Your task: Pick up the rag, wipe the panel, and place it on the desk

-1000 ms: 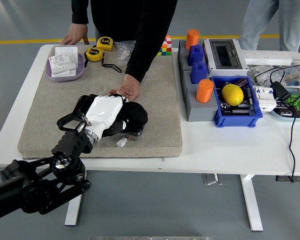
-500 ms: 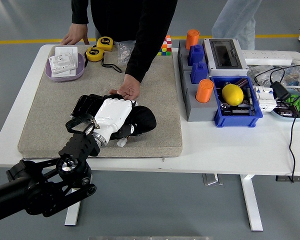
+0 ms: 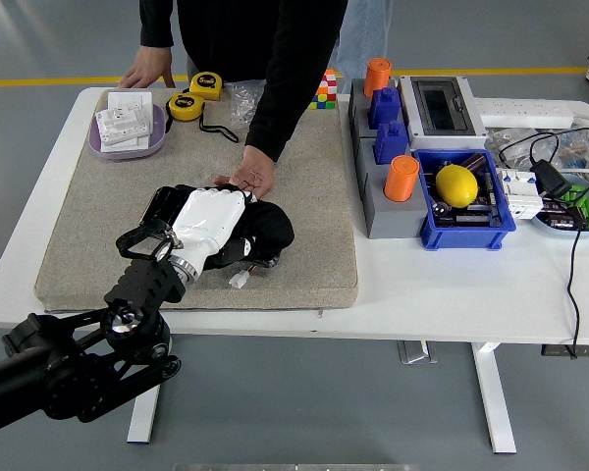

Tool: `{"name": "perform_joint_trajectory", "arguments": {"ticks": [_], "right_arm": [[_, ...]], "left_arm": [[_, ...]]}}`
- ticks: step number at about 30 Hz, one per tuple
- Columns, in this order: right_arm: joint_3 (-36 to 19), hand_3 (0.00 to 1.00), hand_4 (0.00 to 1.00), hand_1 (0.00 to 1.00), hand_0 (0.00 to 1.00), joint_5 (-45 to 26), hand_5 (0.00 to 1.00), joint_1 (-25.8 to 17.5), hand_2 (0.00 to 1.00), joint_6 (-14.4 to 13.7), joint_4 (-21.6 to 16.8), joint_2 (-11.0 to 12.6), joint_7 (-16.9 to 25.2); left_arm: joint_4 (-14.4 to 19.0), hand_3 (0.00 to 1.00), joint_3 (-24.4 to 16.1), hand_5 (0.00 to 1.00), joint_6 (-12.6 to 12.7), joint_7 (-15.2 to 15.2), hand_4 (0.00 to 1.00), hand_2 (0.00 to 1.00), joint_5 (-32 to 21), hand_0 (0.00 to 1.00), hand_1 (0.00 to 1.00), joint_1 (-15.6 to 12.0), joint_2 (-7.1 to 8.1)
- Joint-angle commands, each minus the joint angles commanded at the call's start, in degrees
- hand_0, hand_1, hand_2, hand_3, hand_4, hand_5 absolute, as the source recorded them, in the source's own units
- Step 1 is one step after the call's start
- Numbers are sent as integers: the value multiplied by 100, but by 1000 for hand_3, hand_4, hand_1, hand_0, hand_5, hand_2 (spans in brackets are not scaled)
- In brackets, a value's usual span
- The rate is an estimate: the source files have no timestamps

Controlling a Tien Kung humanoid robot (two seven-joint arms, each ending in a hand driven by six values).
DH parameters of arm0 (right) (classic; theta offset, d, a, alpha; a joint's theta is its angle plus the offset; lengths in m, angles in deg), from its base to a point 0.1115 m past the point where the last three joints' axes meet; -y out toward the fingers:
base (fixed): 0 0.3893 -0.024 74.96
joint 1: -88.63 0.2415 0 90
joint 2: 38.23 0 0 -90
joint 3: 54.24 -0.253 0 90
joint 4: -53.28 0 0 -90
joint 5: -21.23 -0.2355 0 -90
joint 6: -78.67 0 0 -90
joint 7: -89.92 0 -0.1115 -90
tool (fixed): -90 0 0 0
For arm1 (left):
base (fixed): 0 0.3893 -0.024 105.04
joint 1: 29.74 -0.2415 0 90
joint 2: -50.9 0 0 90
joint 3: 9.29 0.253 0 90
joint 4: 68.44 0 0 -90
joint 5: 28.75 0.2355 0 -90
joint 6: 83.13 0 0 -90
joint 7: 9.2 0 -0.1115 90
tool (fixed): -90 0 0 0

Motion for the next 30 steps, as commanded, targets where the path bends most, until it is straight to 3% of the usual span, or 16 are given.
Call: {"name": "perform_joint_trajectory", "arguments": {"ticks": [30], "right_arm": [[-85,622,998,690,745,31,553,-22,701,-24,-25,-6,-14]], "left_arm": [[-214,454,-529,2,-21,47,262,467,70,270,217,-172,382]]}}
